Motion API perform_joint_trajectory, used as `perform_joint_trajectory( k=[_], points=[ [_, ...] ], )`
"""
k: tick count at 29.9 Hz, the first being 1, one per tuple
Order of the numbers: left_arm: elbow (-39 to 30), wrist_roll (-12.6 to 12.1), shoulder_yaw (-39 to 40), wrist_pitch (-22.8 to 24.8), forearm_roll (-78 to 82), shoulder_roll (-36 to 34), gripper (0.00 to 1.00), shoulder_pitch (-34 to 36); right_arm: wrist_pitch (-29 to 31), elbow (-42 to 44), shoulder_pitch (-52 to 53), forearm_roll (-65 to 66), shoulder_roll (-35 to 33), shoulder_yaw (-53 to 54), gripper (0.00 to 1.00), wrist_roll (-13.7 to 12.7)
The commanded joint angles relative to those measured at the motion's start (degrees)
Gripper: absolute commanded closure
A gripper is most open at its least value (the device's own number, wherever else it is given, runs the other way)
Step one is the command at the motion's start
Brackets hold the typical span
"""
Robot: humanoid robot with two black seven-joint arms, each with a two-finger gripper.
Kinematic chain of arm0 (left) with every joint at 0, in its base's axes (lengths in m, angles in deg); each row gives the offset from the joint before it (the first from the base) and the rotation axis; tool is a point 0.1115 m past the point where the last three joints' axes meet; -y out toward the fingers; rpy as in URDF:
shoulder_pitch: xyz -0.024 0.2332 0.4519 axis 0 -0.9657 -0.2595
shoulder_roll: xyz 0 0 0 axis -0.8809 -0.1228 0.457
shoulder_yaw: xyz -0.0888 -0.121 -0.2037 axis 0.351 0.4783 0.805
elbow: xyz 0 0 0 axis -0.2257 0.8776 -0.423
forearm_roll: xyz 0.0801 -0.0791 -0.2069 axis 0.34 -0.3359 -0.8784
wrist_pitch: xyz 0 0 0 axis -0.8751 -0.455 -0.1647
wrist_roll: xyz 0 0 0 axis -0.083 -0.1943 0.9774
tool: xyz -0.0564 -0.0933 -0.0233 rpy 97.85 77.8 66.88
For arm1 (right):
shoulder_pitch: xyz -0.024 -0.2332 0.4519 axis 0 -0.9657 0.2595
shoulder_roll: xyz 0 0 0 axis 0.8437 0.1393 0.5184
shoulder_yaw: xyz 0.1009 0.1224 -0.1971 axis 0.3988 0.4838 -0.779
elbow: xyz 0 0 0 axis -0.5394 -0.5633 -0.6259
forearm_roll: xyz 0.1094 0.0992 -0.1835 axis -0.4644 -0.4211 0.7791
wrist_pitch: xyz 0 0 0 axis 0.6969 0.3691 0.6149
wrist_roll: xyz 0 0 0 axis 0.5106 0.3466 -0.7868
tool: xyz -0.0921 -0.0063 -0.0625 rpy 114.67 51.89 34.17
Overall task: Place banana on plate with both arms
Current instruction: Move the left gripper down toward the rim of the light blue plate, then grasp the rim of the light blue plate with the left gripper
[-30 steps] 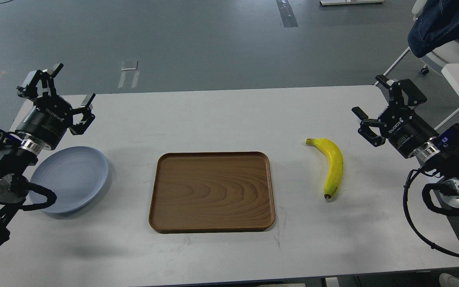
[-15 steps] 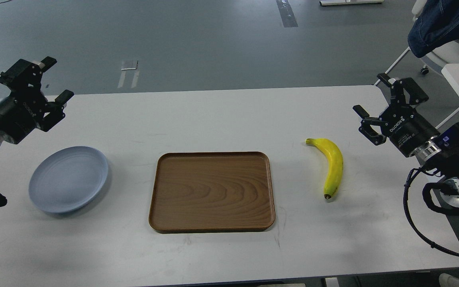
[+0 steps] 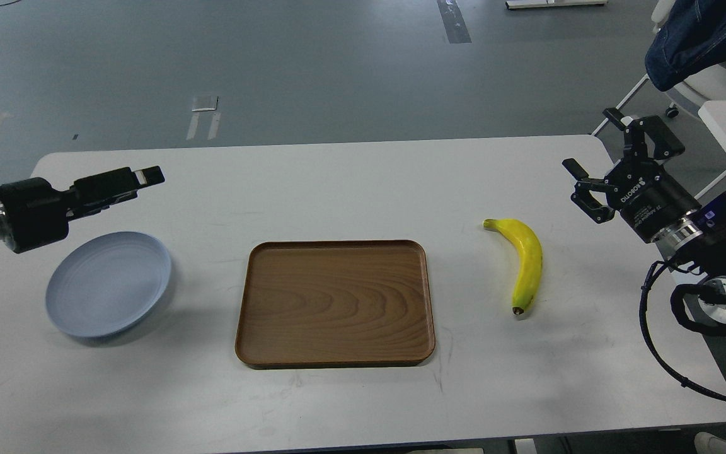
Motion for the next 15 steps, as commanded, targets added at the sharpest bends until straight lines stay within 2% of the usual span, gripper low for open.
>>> perform_joint_trajectory(
  k=[1, 11, 15],
  points=[
    [2.47, -0.02, -4.98, -5.33, 4.79, 0.23, 0.02, -0.06, 0.01, -0.01, 0.00, 0.00, -0.08, 0.37, 0.00, -0.01],
    [15.48, -0.02, -9.90, -12.36, 4.08, 1.98, 0.02, -0.50, 0.01, -0.10, 0.00, -0.09, 0.01, 1.08, 0.00, -0.01],
    [17.42, -0.02, -10.79, -13.95, 3.82, 2.69, 0.02, -0.50, 0.01, -0.10, 0.00, -0.09, 0.01, 1.08, 0.00, -0.01]
  ],
)
